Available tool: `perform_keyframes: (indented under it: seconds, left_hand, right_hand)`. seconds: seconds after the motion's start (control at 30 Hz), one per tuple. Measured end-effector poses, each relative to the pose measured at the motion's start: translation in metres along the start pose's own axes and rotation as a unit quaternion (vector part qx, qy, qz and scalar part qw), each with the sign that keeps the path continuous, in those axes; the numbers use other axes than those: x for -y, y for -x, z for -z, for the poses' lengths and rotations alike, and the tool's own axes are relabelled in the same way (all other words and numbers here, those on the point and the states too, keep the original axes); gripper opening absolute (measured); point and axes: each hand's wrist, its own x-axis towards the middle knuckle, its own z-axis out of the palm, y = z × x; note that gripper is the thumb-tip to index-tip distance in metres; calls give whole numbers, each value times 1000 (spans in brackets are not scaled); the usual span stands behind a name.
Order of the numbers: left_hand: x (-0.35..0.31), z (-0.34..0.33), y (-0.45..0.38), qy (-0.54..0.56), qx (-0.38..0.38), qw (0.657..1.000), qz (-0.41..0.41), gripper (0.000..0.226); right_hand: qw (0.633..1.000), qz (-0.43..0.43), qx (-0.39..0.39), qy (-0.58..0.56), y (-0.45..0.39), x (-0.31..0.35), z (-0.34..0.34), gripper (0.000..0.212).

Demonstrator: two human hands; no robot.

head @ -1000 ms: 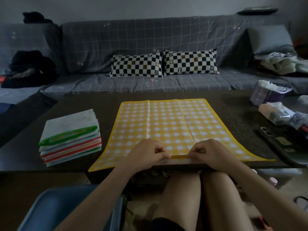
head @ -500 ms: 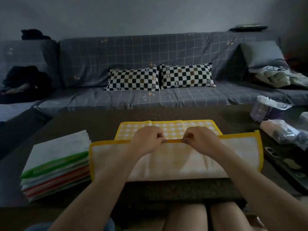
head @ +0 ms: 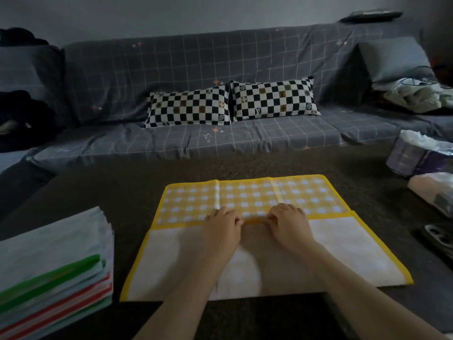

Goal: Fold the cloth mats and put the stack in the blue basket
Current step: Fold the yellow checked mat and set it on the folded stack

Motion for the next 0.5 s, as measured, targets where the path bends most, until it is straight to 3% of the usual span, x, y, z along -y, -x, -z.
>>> perform_keyframes:
  seconds: [0.17,0.37,0.5]
  left_hand:
    - [-6,0,15,5,-35,999,-22,24]
    - [-18,3,46,-48,171,984,-26,54]
    - [-18,2,47,-96,193,976,-34,57]
  right_hand:
    - [999,3,-34,0,1,2,-6,16]
    - [1000,2,-23,16,13,4,-6,22]
    - [1000,11,16,13,29,11,-1,44]
